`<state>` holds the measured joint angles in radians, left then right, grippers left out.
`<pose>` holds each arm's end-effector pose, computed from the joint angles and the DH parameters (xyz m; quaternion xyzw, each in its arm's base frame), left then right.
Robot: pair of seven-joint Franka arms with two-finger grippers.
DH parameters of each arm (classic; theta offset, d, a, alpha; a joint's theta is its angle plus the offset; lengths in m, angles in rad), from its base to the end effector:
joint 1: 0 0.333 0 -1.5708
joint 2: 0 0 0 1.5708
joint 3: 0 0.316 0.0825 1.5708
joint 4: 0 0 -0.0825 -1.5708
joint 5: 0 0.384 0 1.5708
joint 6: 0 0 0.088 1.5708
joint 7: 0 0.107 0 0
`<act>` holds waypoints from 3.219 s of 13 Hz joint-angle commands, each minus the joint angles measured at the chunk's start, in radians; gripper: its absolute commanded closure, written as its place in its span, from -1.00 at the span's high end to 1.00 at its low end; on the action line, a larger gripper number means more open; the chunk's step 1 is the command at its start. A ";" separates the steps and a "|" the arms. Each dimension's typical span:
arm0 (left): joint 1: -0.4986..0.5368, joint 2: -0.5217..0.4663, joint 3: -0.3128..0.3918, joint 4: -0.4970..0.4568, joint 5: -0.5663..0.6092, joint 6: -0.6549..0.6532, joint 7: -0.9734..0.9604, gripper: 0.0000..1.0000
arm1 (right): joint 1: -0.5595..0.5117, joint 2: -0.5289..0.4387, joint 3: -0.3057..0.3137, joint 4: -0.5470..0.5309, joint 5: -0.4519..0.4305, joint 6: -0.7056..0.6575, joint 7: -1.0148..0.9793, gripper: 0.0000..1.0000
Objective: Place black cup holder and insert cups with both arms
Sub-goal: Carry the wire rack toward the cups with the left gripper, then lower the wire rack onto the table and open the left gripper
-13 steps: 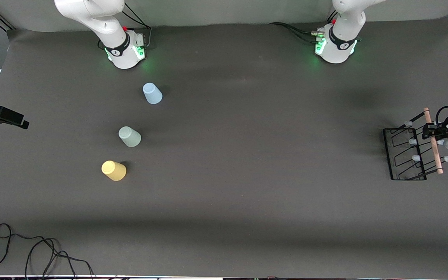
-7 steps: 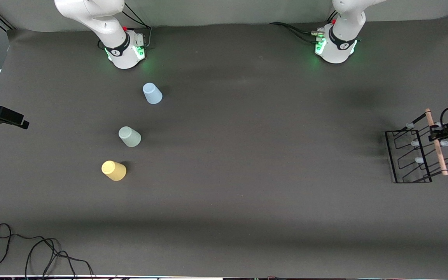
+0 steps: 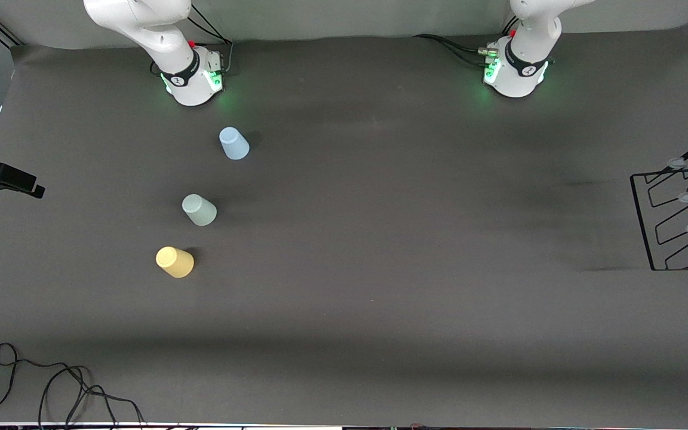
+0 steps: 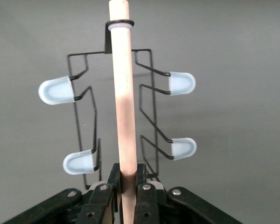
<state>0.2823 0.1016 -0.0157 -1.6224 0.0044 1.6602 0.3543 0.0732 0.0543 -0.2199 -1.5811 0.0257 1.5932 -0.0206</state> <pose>0.5663 0.1555 0.5496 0.9985 -0.0441 -0.0308 0.0084 0.5659 -0.0776 0.5917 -0.9977 0.0635 0.0198 0.0086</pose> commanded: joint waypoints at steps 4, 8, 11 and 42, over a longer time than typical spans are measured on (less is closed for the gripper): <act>-0.389 0.050 -0.016 0.081 -0.061 -0.004 -0.388 -1.00 | 0.007 0.002 -0.009 0.013 -0.012 -0.012 -0.021 1.00; -0.743 0.192 -0.027 0.235 -0.070 0.029 -0.865 -1.00 | 0.005 0.002 -0.010 0.013 -0.012 -0.012 -0.024 1.00; -0.986 0.320 -0.032 0.378 -0.073 0.044 -1.165 -1.00 | 0.005 0.002 -0.010 0.015 -0.012 -0.012 -0.027 1.00; -0.972 0.362 -0.030 0.403 -0.050 0.091 -1.102 1.00 | 0.008 -0.008 -0.010 -0.013 0.005 -0.012 -0.009 0.96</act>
<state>-0.7717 0.5863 -0.0400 -1.1884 0.0017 1.8702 -0.8578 0.0731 0.0544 -0.2243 -1.5836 0.0240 1.5898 -0.0268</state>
